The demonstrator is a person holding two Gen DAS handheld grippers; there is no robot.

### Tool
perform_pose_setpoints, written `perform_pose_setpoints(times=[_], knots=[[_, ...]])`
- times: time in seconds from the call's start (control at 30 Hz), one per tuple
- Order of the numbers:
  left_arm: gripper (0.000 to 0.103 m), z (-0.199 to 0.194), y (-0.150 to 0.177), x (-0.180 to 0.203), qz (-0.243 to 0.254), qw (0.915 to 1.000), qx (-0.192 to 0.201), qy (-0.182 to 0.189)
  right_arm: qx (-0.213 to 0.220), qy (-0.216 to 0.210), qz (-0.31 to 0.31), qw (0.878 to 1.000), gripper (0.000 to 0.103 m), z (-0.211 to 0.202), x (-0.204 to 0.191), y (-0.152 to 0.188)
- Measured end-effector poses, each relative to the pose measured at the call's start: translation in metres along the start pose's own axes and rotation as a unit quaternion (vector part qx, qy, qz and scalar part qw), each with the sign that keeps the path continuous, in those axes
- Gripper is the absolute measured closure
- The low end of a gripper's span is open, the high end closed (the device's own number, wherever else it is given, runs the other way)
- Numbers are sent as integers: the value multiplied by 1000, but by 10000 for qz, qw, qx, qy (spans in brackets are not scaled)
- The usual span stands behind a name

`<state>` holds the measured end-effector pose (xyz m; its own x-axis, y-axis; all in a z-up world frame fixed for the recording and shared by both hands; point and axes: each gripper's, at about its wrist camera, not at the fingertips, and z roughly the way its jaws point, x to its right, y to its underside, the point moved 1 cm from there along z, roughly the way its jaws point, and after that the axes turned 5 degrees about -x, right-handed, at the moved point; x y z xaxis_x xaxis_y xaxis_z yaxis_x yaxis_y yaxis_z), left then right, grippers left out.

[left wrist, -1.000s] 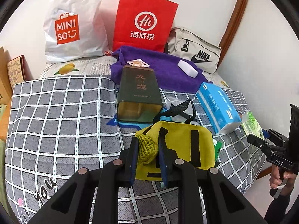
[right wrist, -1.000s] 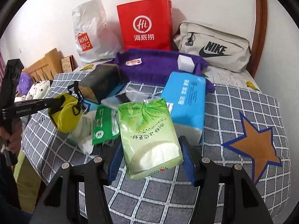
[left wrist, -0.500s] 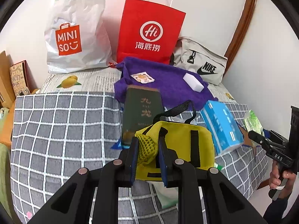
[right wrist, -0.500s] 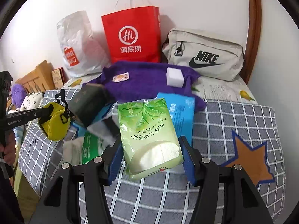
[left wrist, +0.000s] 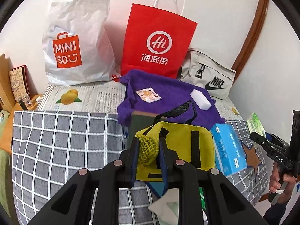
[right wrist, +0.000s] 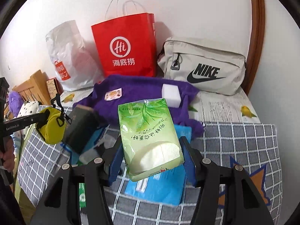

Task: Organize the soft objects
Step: 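Carry the tissue pack with the right gripper toward the purple towel while the left carries the yellow bag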

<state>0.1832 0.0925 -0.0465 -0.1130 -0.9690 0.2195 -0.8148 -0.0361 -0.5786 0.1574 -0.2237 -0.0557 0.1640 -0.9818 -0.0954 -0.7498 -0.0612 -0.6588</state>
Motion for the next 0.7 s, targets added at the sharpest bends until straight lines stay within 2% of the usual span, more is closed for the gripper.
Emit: perform_pose_setpoints(times=[0.37, 0.7], knots=[[83, 31, -46, 1, 25, 9999, -79, -123, -75, 250, -27, 9997, 46, 36, 17, -42], [83, 76, -85, 0, 48, 9995, -268, -188, -180, 204, -41, 9996, 46, 87, 29, -79]])
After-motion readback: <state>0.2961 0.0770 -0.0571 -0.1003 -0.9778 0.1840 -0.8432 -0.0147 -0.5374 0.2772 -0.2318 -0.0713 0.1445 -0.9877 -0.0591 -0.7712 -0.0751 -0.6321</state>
